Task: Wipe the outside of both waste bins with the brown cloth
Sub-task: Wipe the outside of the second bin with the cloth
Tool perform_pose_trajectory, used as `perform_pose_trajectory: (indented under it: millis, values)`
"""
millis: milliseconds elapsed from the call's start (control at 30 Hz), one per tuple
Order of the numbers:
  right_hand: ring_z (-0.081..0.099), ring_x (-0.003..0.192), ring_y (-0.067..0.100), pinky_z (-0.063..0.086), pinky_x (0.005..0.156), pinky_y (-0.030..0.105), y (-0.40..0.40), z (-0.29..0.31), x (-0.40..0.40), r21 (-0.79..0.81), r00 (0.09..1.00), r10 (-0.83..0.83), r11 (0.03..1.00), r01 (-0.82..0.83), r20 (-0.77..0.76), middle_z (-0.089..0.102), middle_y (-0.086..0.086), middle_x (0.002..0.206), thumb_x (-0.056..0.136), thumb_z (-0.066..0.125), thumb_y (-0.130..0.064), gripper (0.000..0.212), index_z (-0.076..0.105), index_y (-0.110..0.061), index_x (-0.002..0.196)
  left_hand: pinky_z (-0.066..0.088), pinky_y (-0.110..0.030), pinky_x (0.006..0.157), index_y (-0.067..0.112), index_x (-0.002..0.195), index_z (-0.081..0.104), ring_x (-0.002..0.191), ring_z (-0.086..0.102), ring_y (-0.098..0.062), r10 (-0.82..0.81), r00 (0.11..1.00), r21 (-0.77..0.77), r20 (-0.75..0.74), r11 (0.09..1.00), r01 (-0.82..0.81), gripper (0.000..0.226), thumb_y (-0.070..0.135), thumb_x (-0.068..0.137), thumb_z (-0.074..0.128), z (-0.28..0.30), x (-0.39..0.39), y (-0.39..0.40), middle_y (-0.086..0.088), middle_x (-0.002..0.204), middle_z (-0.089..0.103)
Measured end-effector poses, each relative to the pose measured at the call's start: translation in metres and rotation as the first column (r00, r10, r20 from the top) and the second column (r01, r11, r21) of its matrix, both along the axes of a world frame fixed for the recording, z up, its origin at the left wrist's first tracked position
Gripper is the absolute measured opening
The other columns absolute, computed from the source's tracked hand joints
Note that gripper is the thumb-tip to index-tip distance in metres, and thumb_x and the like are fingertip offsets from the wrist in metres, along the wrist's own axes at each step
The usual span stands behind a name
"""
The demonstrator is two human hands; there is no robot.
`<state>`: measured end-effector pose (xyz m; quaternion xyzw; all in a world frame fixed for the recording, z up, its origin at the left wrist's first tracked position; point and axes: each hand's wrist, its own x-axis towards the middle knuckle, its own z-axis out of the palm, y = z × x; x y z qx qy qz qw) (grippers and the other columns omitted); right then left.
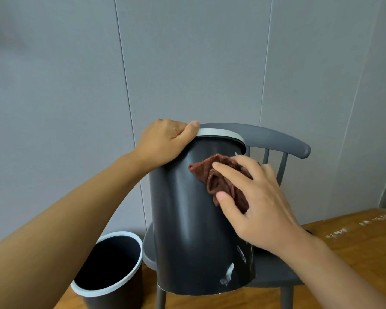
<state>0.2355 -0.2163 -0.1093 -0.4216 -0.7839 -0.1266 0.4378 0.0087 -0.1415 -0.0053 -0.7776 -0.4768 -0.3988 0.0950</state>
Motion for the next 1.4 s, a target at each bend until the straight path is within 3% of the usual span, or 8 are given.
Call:
perform_pose_trajectory:
  millis: [167,400,533,733,1033,1200,1300,1400]
  values:
    - [0.048,0.1,0.02,0.055,0.072,0.038,-0.007,-0.005,-0.012,0.107,0.996,0.018,0.994,-0.028,0.089,0.056,-0.013,0.113,0.088,0.065,-0.058,0.041,0.069,-0.036,0.123,0.031,-0.034,0.053,0.014,0.056,0.031,0.053,0.037,-0.021,0.01,0.995,-0.025,-0.096,1.0,-0.013,0.048,0.041,0.094,0.041,0.02,0.004,-0.004,0.0,0.047,0.035]
    - [0.053,0.089,0.023,0.054,0.069,0.04,0.002,0.009,-0.021,0.167,1.0,-0.003,0.986,-0.001,0.022,0.054,-0.005,0.094,0.084,0.063,-0.043,0.03,0.071,-0.024,0.106,0.028,-0.034,0.058,0.02,0.059,0.035,0.056,0.04,-0.021,0.038,0.998,0.115,-0.047,0.993,-0.033,0.044,0.046,0.094,0.036,0.0,0.025,0.007,0.002,0.049,0.038]
    - [0.054,0.091,0.033,0.056,0.071,0.045,0.024,0.05,-0.023,0.172,0.997,-0.052,0.983,0.062,-0.063,0.052,0.002,0.096,0.086,0.062,-0.041,0.033,0.075,-0.029,0.114,0.035,-0.035,0.059,0.022,0.058,0.038,0.057,0.045,-0.022,0.022,0.997,0.158,-0.071,0.987,-0.011,0.043,0.048,0.093,0.036,-0.001,0.033,0.002,0.004,0.05,0.044]
    - [0.047,0.104,0.032,0.053,0.083,0.045,0.008,0.017,-0.018,0.085,0.993,0.004,0.996,-0.015,0.121,0.053,0.003,0.124,0.091,0.06,-0.048,0.046,0.066,-0.039,0.136,0.04,-0.039,0.064,0.016,0.063,0.037,0.068,0.048,-0.031,0.091,0.995,0.143,-0.037,0.986,-0.085,0.045,0.049,0.095,0.039,-0.001,0.023,0.007,-0.002,0.057,0.046]
    - [0.056,0.088,0.022,0.056,0.063,0.036,-0.054,-0.066,-0.001,-0.02,0.927,0.25,0.967,-0.255,0.281,0.057,0.002,0.102,0.086,0.071,-0.027,0.028,0.075,-0.024,0.114,0.027,-0.037,0.054,0.012,0.062,0.028,0.056,0.036,-0.028,0.223,0.974,0.175,-0.031,0.961,-0.215,0.072,0.077,0.085,0.046,-0.005,0.027,0.009,-0.007,0.052,0.033]
    - [0.059,0.092,0.023,0.058,0.069,0.038,-0.033,-0.046,0.001,0.03,0.996,0.093,0.995,-0.093,-0.016,0.057,0.001,0.106,0.09,0.073,-0.033,0.036,0.075,-0.028,0.126,0.022,-0.036,0.055,0.012,0.061,0.027,0.056,0.036,-0.028,0.213,0.976,0.174,-0.049,0.964,-0.202,0.073,0.079,0.083,0.046,-0.004,0.032,0.009,-0.005,0.051,0.032]
    - [0.051,0.111,0.028,0.055,0.083,0.043,-0.031,-0.052,0.004,-0.007,0.998,0.051,0.999,-0.051,0.039,0.055,0.004,0.127,0.097,0.06,-0.05,0.046,0.067,-0.033,0.14,0.022,-0.037,0.055,0.012,0.061,0.028,0.06,0.039,-0.031,0.223,0.973,0.159,-0.055,0.964,-0.212,0.074,0.08,0.084,0.045,-0.004,0.03,0.011,-0.005,0.052,0.032]
    - [0.054,0.105,0.031,0.056,0.078,0.045,-0.042,-0.067,0.004,0.006,0.991,0.116,0.993,-0.117,0.069,0.056,0.008,0.123,0.097,0.065,-0.038,0.042,0.068,-0.028,0.138,0.021,-0.037,0.055,0.013,0.061,0.025,0.06,0.034,-0.029,0.229,0.973,0.148,-0.037,0.964,-0.222,0.073,0.08,0.082,0.045,-0.005,0.027,0.014,-0.005,0.053,0.028]
